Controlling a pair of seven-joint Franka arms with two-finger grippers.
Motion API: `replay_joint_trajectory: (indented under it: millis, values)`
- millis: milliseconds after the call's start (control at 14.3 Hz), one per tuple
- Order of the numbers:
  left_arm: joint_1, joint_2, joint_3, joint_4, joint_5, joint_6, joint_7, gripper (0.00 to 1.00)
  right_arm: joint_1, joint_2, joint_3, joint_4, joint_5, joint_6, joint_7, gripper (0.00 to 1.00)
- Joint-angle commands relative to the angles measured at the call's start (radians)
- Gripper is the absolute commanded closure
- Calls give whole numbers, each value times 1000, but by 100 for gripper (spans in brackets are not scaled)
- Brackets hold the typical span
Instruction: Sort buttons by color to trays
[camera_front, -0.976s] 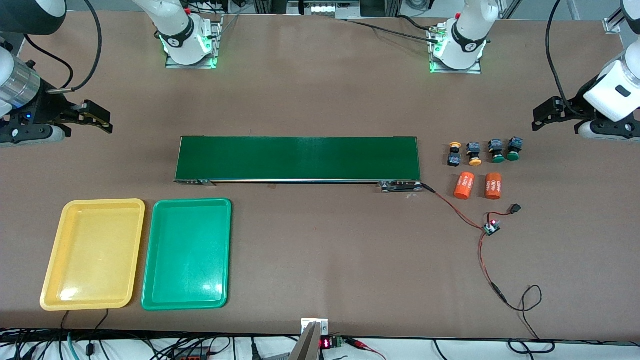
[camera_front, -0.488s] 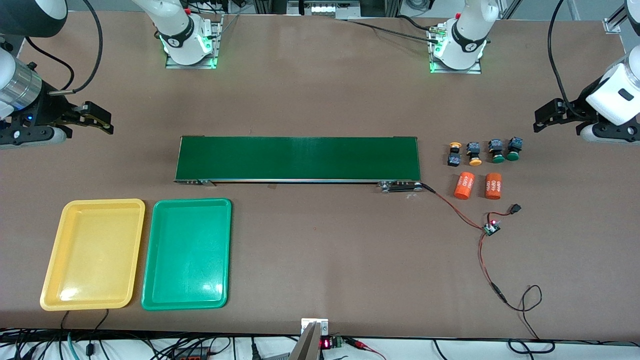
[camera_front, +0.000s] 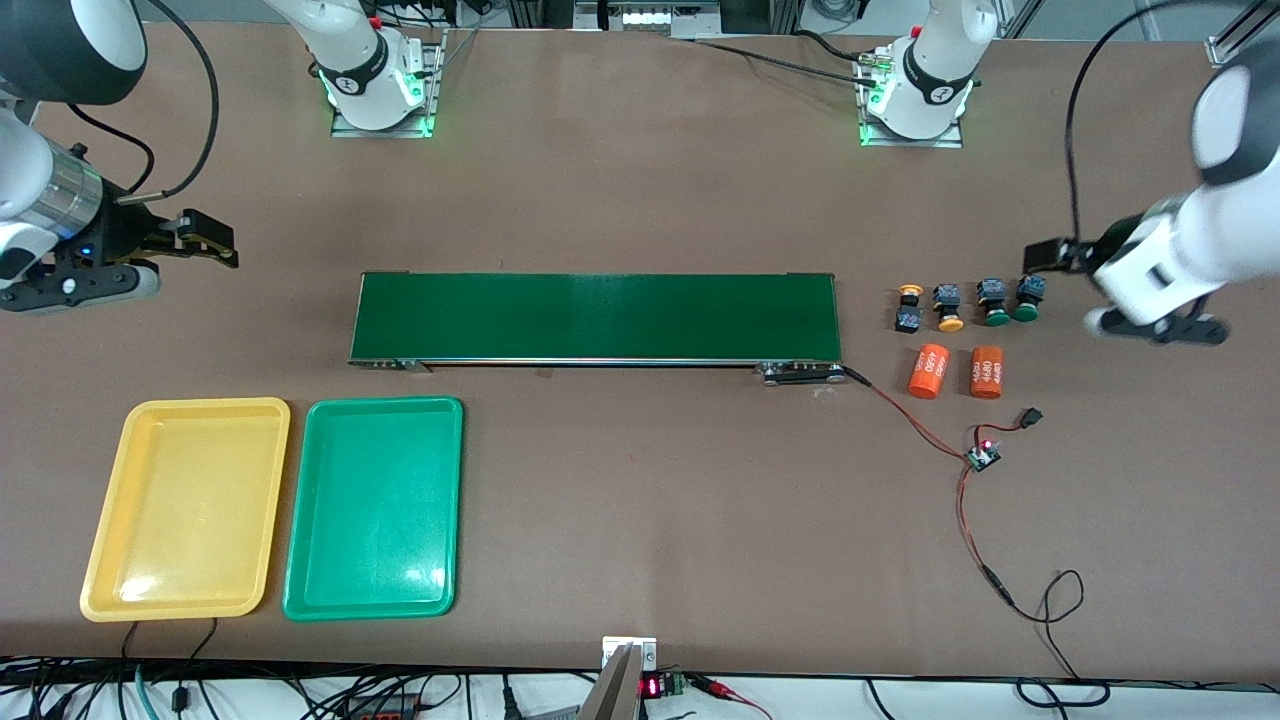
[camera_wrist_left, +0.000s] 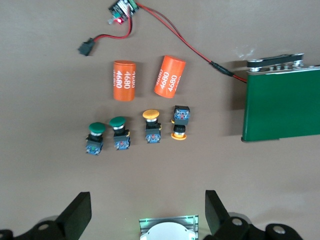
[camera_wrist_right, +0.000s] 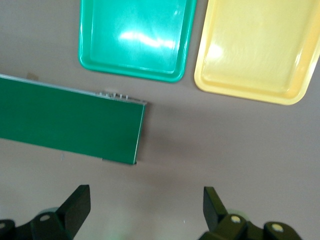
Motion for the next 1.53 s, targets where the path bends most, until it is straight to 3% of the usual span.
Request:
replay_joint_trajectory:
  millis: [0, 348, 558, 836, 976, 1045, 1185, 1254, 1324, 1464]
  values:
    - [-22, 108, -4, 21, -3, 96, 12, 0, -5, -2, 1, 6, -3, -35, -17, 0]
    - [-48, 133, -5, -252, 17, 567, 60, 0, -3, -1, 1, 3, 11, -102, 6, 0]
    - [-46, 142, -5, -404, 92, 843, 65, 0, 0, -12, 1, -28, 14, -95, 26, 0]
    - [-45, 203, -5, -511, 94, 1066, 66, 0, 3, -116, 3, -199, 15, 10, 31, 0]
    - [-46, 234, -5, -533, 94, 1114, 69, 0, 4, -166, 4, -287, 17, 72, 31, 0]
    - [-45, 238, -7, -533, 94, 1116, 71, 14, 4, -191, 4, -325, 29, 97, 32, 0]
    - [-46, 239, -7, -527, 94, 1108, 71, 59, 21, -237, 9, -394, 37, 119, 93, 0]
    - [-46, 239, -7, -525, 94, 1105, 68, 72, 46, -265, 11, -436, 37, 140, 129, 0]
    - [-48, 232, -8, -521, 94, 1105, 69, 79, 66, -285, 11, -468, 37, 166, 135, 0]
    - [-48, 208, -13, -490, 94, 1070, 109, 80, 80, -305, 11, -505, 37, 192, 137, 0]
